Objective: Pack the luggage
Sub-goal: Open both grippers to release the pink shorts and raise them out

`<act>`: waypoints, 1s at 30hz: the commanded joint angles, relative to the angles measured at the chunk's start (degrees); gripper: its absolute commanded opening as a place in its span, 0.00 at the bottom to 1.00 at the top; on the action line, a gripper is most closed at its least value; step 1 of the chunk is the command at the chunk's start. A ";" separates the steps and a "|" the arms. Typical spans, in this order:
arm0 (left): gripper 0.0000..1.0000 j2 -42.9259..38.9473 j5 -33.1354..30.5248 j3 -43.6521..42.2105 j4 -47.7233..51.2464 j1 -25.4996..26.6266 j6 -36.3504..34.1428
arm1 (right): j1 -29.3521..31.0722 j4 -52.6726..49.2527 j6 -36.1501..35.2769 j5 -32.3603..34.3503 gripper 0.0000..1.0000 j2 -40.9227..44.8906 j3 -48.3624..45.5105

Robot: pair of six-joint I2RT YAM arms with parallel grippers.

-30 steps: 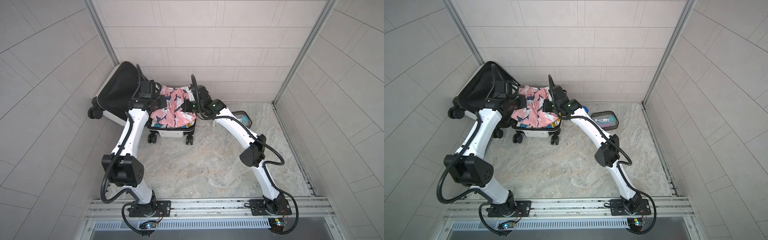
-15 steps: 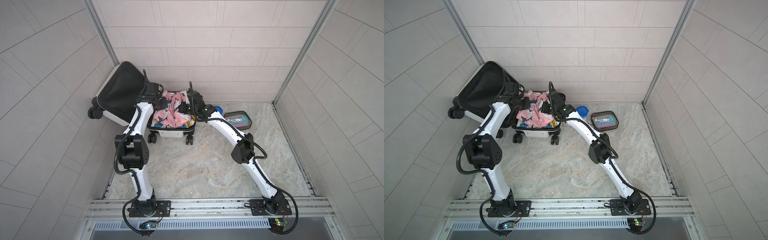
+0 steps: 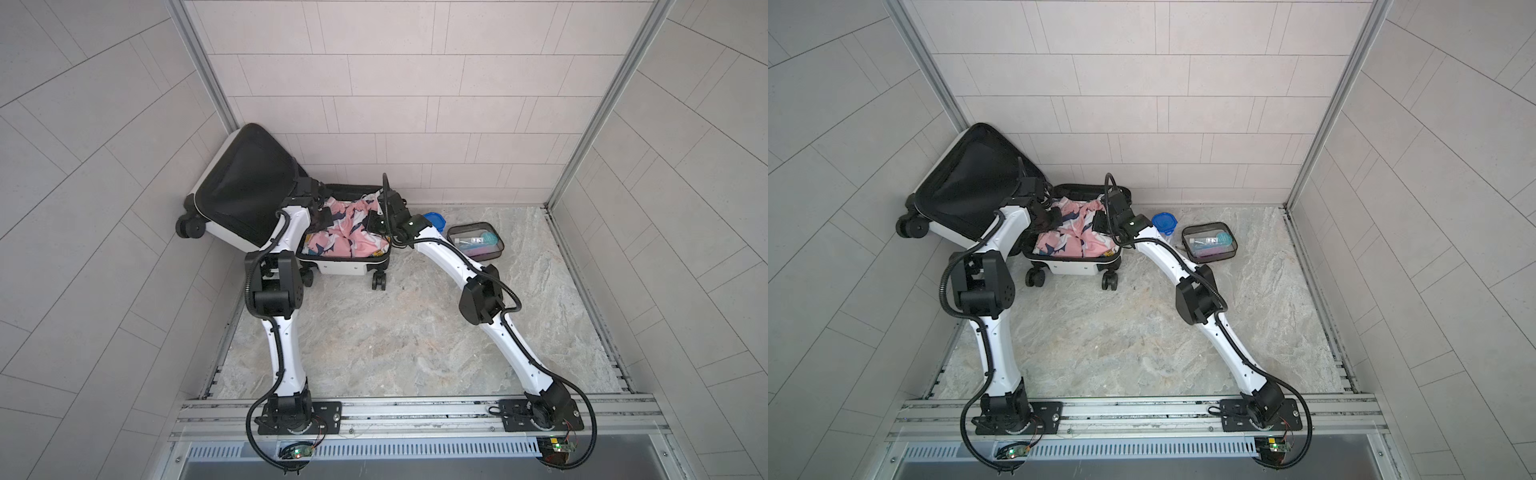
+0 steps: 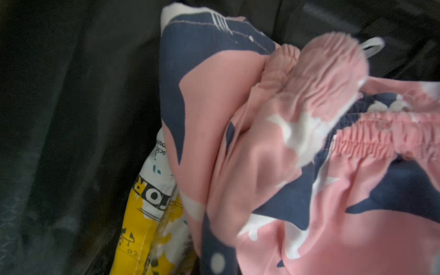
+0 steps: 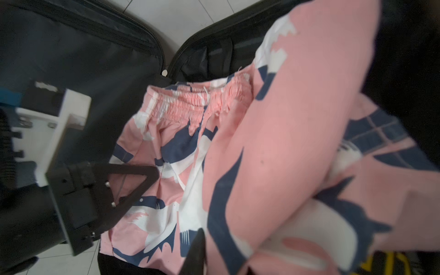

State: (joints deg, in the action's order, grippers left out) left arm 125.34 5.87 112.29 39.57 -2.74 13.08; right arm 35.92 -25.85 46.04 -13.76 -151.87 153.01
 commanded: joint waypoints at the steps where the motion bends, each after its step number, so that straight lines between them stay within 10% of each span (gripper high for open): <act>1: 0.00 1.36 -1.56 2.32 1.29 -1.71 -0.21 | -0.15 -0.63 -0.94 1.30 0.38 1.43 1.77; 9: 0.00 3.74 -2.44 4.43 2.82 -2.35 -0.20 | -0.17 -4.03 -5.72 3.21 0.72 6.19 1.74; 30: 0.00 6.35 -3.66 6.34 4.80 -2.88 0.28 | -2.12 -18.50 -15.78 13.35 0.80 18.25 -0.70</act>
State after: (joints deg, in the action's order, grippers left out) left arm 130.06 5.37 116.88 42.74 -4.34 13.26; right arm 35.44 -41.93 32.56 -4.03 -138.85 152.88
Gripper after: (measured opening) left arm 0.057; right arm 0.800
